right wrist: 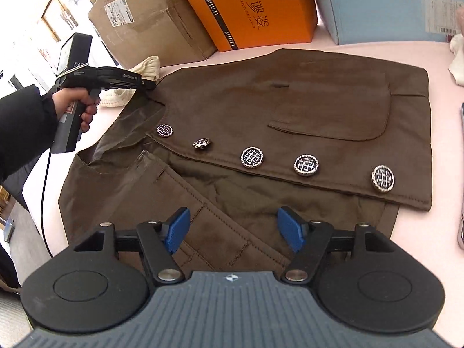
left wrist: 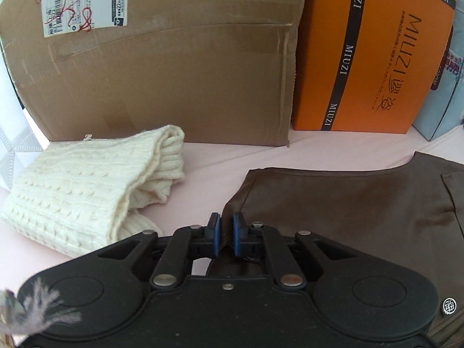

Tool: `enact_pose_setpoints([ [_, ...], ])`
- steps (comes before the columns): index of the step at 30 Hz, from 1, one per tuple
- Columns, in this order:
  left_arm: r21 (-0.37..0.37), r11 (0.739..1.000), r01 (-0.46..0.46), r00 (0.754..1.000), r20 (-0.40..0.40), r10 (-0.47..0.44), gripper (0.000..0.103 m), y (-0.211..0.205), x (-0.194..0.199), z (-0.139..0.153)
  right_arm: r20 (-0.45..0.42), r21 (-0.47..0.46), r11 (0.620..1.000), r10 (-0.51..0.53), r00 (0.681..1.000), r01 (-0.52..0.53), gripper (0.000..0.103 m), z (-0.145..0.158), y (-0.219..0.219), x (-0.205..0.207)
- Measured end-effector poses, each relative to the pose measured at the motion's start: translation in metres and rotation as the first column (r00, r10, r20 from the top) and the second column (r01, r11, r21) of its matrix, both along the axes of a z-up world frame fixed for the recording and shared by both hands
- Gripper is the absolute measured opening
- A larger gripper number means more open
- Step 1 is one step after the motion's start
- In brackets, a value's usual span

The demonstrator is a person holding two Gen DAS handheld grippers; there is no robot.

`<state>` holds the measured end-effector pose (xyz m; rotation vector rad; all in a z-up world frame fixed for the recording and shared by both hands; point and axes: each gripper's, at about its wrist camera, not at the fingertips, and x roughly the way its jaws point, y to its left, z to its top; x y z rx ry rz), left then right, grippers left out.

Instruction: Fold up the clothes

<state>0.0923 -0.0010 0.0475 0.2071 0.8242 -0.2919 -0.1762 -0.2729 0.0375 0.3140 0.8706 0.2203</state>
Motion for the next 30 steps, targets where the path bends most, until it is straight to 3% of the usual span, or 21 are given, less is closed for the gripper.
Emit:
enact_pose_setpoints([
  [4,0.035,0.999,-0.007,0.997,0.078,0.004,0.023,-0.005,-0.011,0.014,0.023,-0.024,1.0,0.012,1.0,-0.011,0.066,-0.001,0.006,0.008],
  [7,0.013,0.999,0.033,0.99,0.138,-0.035,0.05,-0.008,-0.04,0.034,0.012,-0.003,1.0,-0.002,1.0,0.002,0.069,0.001,0.005,0.008],
  [9,-0.067,0.988,0.137,0.982,0.138,-0.127,0.065,-0.009,-0.07,0.044,-0.007,0.03,0.998,-0.046,0.999,0.046,0.069,0.008,0.0,0.003],
  [11,-0.128,0.957,0.261,0.962,0.113,-0.247,0.088,-0.014,-0.102,0.045,0.027,0.061,0.99,-0.13,0.991,0.129,0.07,0.021,-0.006,-0.013],
  [13,-0.134,0.924,0.358,0.933,0.072,-0.351,0.098,-0.024,-0.13,0.041,0.055,0.081,0.976,-0.207,0.977,0.202,0.076,0.033,-0.013,-0.034],
  [16,-0.08,0.878,0.472,0.881,0.007,-0.473,0.099,-0.042,-0.166,0.028,0.048,0.047,0.957,-0.29,0.956,0.287,0.077,0.041,-0.017,-0.073],
  [20,-0.025,0.857,0.515,0.857,-0.025,-0.515,0.101,-0.049,-0.191,0.014,-0.009,0.032,0.902,-0.43,0.903,0.43,0.078,0.041,-0.02,-0.124],
  [24,0.082,0.861,0.502,0.865,-0.046,-0.499,0.103,-0.055,-0.199,-0.005,-0.066,0.031,0.846,-0.53,0.846,0.532,0.081,0.03,-0.02,-0.155],
  [26,0.1,0.865,0.492,0.871,-0.06,-0.488,0.103,-0.054,-0.199,-0.016,-0.086,0.059,0.832,-0.546,0.833,0.552,0.081,0.022,-0.019,-0.158],
  [30,0.021,0.899,0.437,0.896,-0.09,-0.434,0.103,-0.043,-0.193,-0.02,-0.127,0.059,0.826,-0.55,0.825,0.56,0.083,0.005,-0.015,-0.153],
])
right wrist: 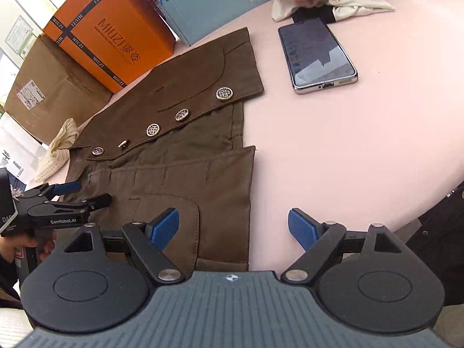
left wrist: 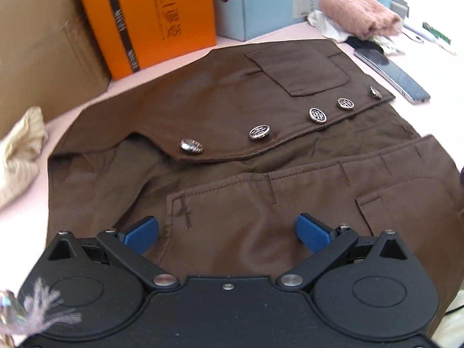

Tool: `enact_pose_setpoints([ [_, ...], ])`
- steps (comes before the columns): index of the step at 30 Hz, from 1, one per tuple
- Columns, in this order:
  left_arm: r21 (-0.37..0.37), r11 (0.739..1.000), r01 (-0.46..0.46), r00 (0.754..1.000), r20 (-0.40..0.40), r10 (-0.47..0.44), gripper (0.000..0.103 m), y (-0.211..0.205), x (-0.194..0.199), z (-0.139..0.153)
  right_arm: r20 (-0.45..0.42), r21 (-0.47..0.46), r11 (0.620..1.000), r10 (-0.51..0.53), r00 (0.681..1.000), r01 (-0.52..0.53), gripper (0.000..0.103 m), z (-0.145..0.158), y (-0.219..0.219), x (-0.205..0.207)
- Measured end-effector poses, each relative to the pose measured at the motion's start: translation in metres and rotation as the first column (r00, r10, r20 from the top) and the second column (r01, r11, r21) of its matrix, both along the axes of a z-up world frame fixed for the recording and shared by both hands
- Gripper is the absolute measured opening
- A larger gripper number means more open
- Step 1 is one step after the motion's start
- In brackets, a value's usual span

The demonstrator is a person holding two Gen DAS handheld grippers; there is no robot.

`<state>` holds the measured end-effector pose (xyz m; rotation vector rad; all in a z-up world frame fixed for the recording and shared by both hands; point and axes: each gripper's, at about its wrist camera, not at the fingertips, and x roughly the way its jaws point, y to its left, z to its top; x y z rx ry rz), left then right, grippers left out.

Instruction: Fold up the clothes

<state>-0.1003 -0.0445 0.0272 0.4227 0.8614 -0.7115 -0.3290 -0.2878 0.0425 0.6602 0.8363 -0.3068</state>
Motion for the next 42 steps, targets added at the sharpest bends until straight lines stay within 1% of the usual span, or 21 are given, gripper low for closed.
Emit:
enact_pose_setpoints([
  [3,-0.008,1.0,0.0,1.0,0.002,0.0,0.103,0.002,-0.001,0.0,0.03,-0.019,1.0,-0.001,1.0,0.001,0.081,-0.003,0.006,0.01],
  [5,-0.008,1.0,0.008,1.0,0.016,-0.008,0.103,0.002,-0.003,0.0,0.035,-0.05,0.999,0.017,0.999,-0.015,0.064,-0.003,0.009,0.019],
  [7,-0.011,1.0,0.013,1.0,0.026,-0.013,0.103,0.003,-0.005,0.002,0.017,-0.094,0.995,0.043,0.999,-0.041,0.019,-0.003,0.012,0.029],
  [8,-0.018,1.0,0.017,0.999,0.038,-0.016,0.103,0.003,-0.007,0.004,-0.003,-0.139,0.988,0.059,0.998,-0.059,0.011,-0.002,0.014,0.034],
  [10,-0.034,0.999,0.024,0.998,0.063,-0.022,0.103,0.003,-0.011,0.008,0.009,-0.204,0.974,0.106,0.994,-0.102,0.006,0.002,0.017,0.036],
  [12,-0.049,0.998,0.032,0.996,0.087,-0.027,0.103,0.004,-0.015,0.012,0.015,-0.279,0.954,0.119,0.993,-0.11,0.004,0.009,0.019,0.037],
  [15,-0.076,0.995,0.057,0.993,0.108,-0.049,0.103,0.003,-0.02,0.018,0.043,-0.323,0.941,0.124,0.991,-0.103,0.004,0.015,0.014,0.043],
  [17,-0.1,0.991,0.083,0.991,0.11,-0.072,0.103,0.0,-0.024,0.023,0.06,-0.354,0.927,0.152,0.987,-0.121,0.004,0.014,0.012,0.053],
  [20,-0.104,0.985,0.135,0.987,0.103,-0.125,0.103,-0.01,-0.03,0.024,-0.001,-0.378,0.906,0.203,0.979,-0.188,0.004,0.002,0.013,0.074],
  [23,-0.075,0.977,0.201,0.976,0.098,-0.193,0.103,-0.024,-0.04,0.021,-0.022,-0.38,0.905,0.195,0.98,-0.189,0.006,-0.005,0.011,0.08],
  [24,-0.046,0.974,0.22,0.972,0.094,-0.215,0.103,-0.031,-0.043,0.016,-0.025,-0.38,0.907,0.19,0.982,-0.185,0.01,-0.006,0.01,0.081],
  [26,0.011,0.974,0.224,0.972,0.075,-0.225,0.103,-0.039,-0.044,0.006,-0.037,-0.362,0.919,0.152,0.988,-0.155,0.037,-0.004,0.009,0.077],
  [27,0.027,0.975,0.223,0.972,0.065,-0.224,0.103,-0.042,-0.044,0.002,-0.042,-0.345,0.929,0.126,0.991,-0.132,0.061,-0.002,0.008,0.072],
  [28,0.006,0.978,0.208,0.977,0.052,-0.208,0.103,-0.039,-0.042,0.002,-0.03,-0.328,0.939,0.105,0.994,-0.109,0.068,0.001,0.007,0.064],
  [30,-0.012,0.981,0.193,0.981,0.022,-0.192,0.103,-0.036,-0.038,0.001,0.002,-0.28,0.957,0.074,0.997,-0.07,0.068,0.008,0.008,0.044],
  [32,-0.019,0.982,0.189,0.982,0.018,-0.189,0.103,-0.035,-0.038,-0.001,0.018,-0.194,0.981,0.011,1.0,-0.007,0.069,0.011,0.008,0.017],
  [34,-0.023,0.982,0.187,0.982,0.018,-0.187,0.103,-0.034,-0.038,-0.002,0.024,-0.098,0.994,-0.051,0.998,0.053,0.073,0.013,0.008,-0.009],
  [36,-0.024,0.982,0.188,0.982,0.016,-0.187,0.103,-0.033,-0.038,-0.003,0.002,-0.005,0.995,-0.103,0.995,0.103,0.074,0.009,0.009,-0.029],
  [39,-0.024,0.981,0.191,0.982,0.011,-0.19,0.103,-0.033,-0.036,-0.003,-0.041,0.071,0.99,-0.121,0.992,0.124,0.074,-0.004,0.017,-0.045],
  [41,-0.022,0.981,0.193,0.981,0.013,-0.193,0.103,-0.033,-0.036,-0.003,-0.043,0.149,0.979,-0.138,0.99,0.143,0.074,-0.016,0.016,-0.05],
  [42,-0.021,0.981,0.195,0.981,0.013,-0.195,0.103,-0.033,-0.036,-0.003,-0.039,0.209,0.966,-0.147,0.988,0.151,0.075,-0.025,0.014,-0.052],
])
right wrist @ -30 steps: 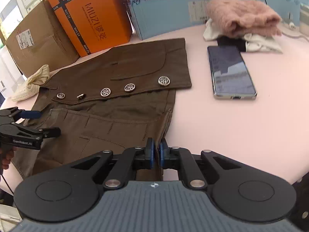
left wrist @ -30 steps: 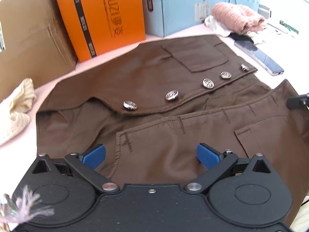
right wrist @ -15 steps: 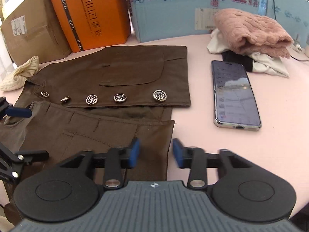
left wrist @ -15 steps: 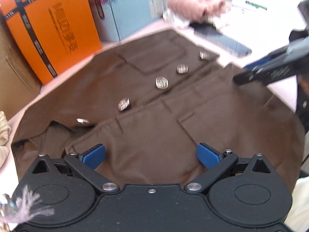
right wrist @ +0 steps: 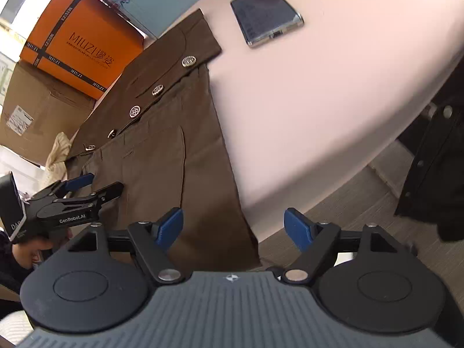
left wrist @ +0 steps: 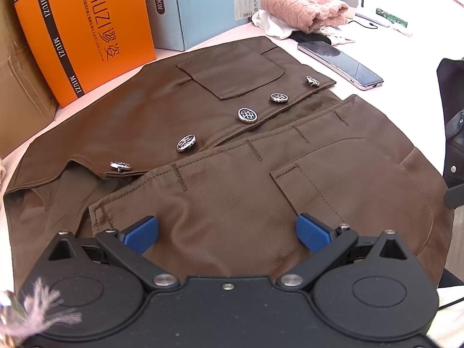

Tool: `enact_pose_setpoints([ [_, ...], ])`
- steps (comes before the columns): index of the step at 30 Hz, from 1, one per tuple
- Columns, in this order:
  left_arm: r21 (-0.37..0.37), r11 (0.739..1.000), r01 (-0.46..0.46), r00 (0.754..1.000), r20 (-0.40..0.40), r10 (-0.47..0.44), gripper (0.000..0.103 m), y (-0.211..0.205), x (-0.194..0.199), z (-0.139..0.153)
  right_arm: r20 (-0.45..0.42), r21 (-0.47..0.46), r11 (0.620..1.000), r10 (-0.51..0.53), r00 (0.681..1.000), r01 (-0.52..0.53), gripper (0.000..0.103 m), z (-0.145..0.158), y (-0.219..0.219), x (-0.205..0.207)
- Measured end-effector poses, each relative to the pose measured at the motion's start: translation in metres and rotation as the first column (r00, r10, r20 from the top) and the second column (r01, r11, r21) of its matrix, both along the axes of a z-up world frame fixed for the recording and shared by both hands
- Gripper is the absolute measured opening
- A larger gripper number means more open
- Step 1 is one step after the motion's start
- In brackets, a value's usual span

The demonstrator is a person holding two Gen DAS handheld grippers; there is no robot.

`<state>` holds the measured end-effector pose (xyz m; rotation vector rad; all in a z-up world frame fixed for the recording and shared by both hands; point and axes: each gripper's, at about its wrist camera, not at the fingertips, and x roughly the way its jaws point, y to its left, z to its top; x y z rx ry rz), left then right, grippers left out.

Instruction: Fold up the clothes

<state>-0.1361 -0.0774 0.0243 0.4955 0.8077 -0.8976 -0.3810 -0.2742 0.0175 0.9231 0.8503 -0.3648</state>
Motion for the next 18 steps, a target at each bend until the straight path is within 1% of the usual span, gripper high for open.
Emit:
enact_pose_setpoints([
  [2,0.001,1.0,0.004,1.0,0.001,-0.004,0.103,0.001,0.0,0.0,0.029,0.117,0.992,-0.04,0.999,0.037,0.075,-0.017,-0.004,-0.004],
  [4,0.001,1.0,0.007,1.0,0.006,-0.007,0.103,0.001,0.0,0.0,0.058,0.249,0.967,-0.062,0.996,0.046,0.075,-0.034,-0.006,-0.007],
  [6,0.001,1.0,0.011,1.0,0.01,-0.011,0.103,0.0,-0.001,0.0,0.065,0.341,0.94,-0.055,0.996,0.029,0.075,-0.044,-0.005,-0.005],
  [8,-0.003,1.0,0.011,1.0,0.01,-0.011,0.103,0.001,-0.001,0.0,0.077,0.368,0.93,-0.032,0.997,0.002,0.069,-0.043,-0.002,-0.003],
  [10,-0.008,1.0,0.01,1.0,0.01,-0.01,0.103,0.001,-0.001,0.0,0.128,0.408,0.912,-0.03,0.991,-0.025,0.047,-0.037,-0.001,-0.004],
  [11,-0.009,1.0,0.01,1.0,0.011,-0.009,0.103,0.002,-0.001,0.0,0.153,0.426,0.904,-0.032,0.988,-0.037,0.043,-0.033,-0.002,-0.005],
  [12,-0.009,1.0,0.009,1.0,0.011,-0.009,0.103,0.002,-0.001,0.0,0.172,0.43,0.901,-0.026,0.985,-0.052,0.037,-0.027,-0.003,-0.005],
  [13,-0.007,1.0,0.007,1.0,0.011,-0.007,0.103,0.001,-0.001,0.002,0.19,0.431,0.9,-0.015,0.982,-0.07,0.034,-0.021,-0.003,-0.003],
  [14,-0.014,1.0,0.012,1.0,0.008,-0.012,0.103,0.002,-0.002,0.006,0.218,0.43,0.899,-0.009,0.976,-0.088,0.032,-0.015,-0.003,0.0],
  [16,-0.103,0.993,0.049,0.999,-0.012,-0.051,0.103,0.012,-0.005,0.02,0.269,0.429,0.896,-0.005,0.963,-0.115,0.031,-0.003,-0.005,0.006],
  [18,-0.203,0.975,0.093,0.994,-0.04,-0.103,0.103,0.023,-0.01,0.037,0.288,0.424,0.897,-0.003,0.958,-0.125,0.031,0.002,-0.006,0.018],
])
